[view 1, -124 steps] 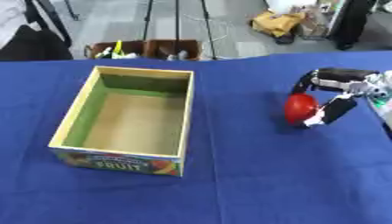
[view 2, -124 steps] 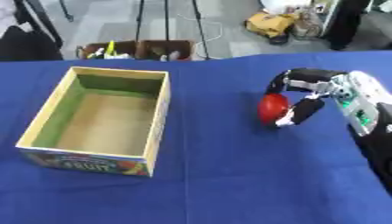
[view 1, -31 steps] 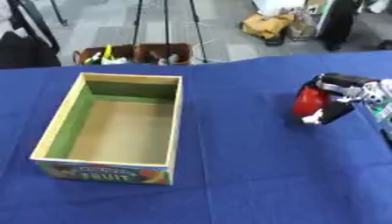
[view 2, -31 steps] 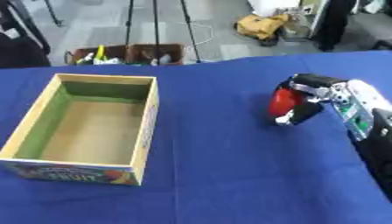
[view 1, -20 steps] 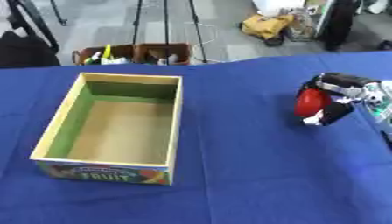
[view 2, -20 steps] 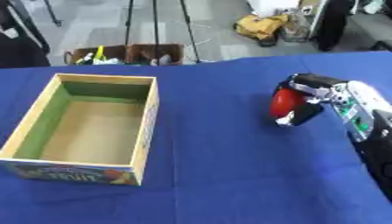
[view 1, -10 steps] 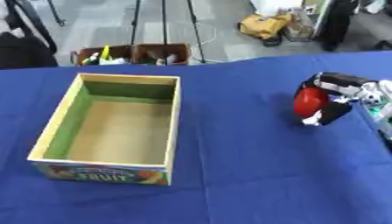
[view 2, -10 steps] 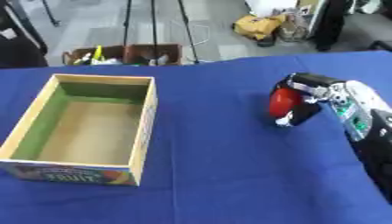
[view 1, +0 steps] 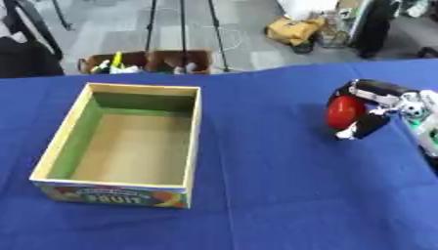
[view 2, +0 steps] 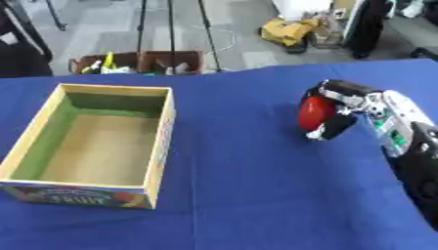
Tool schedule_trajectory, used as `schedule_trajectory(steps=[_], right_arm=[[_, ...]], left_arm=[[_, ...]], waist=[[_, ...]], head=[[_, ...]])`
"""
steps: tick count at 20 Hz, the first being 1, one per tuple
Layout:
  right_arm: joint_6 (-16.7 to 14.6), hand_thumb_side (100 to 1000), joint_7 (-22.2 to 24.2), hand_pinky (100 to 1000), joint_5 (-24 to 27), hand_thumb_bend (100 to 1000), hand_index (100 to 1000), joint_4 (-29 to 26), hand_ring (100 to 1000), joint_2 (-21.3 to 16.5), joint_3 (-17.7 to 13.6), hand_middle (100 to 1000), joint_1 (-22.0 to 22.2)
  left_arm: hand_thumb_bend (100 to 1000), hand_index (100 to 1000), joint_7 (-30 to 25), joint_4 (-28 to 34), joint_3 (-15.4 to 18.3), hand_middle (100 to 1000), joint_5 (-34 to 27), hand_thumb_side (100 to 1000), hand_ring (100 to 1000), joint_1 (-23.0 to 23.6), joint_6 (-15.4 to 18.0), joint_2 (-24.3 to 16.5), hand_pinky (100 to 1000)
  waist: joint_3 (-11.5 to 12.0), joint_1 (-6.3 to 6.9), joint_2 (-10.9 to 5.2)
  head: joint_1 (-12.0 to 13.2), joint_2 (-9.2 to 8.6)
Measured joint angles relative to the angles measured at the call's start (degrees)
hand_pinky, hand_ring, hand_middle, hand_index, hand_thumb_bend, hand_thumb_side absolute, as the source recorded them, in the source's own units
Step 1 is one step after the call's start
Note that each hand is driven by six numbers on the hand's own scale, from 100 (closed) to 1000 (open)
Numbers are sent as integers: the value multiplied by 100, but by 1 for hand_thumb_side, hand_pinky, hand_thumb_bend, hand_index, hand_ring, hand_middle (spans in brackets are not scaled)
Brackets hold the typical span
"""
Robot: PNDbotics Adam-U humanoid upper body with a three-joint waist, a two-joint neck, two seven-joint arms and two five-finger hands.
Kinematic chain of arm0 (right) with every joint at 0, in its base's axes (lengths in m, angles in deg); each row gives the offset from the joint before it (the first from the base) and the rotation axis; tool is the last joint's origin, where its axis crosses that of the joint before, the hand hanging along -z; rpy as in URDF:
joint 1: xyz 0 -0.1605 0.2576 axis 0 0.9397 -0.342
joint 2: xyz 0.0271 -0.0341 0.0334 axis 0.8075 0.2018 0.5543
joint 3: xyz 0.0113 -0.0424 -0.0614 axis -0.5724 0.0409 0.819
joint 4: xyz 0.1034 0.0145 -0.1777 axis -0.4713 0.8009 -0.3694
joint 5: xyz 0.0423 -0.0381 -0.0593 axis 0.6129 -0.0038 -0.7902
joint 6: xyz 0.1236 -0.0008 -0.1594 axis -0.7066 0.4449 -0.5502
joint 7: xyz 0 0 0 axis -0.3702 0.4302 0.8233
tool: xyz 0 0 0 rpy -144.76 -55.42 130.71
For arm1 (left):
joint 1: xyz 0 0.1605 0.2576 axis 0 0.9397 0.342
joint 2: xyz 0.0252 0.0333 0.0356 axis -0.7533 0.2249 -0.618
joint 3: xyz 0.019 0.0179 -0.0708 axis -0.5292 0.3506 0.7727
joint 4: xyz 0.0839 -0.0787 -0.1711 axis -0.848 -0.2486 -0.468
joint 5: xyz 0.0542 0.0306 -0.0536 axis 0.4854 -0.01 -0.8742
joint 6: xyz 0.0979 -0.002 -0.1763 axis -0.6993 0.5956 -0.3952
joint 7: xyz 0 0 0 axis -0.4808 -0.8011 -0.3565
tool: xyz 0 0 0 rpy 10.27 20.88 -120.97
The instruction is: Pick up objects on the table and place them in the box.
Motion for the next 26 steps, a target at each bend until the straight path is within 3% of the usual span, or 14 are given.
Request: schedule_trajectory(steps=[17,18,19,26], right_arm=[[-68,221,-369,392,133,100,515,-912,533,-65,279,437,-341],[-70,295,-371,391,169,100,512,-987,532,-65,305,435,-377],[-71,222,-372,389,205,100,510,-1065,531,-65,334,432,-417],[-58,234,-331,377,564,100,500,-1473,523,54,520,417,-696]], left_arm=[[100,578,43,0,0,454,-24,865,396,-40,-143,-13,351],[100,578,45,0,0,454,-25,865,397,-41,-153,-15,351],[100,578,44,0,1,454,-25,866,397,-42,-162,-19,352],[100,579,63,0,1,455,-69,868,399,-64,-235,-86,353]], waist=[[-16,-248,-187],[-14,-268,-200],[-9,-285,-220],[132,-444,-376]], head=[[37,4],[43,6],[48,17],[29,99]])
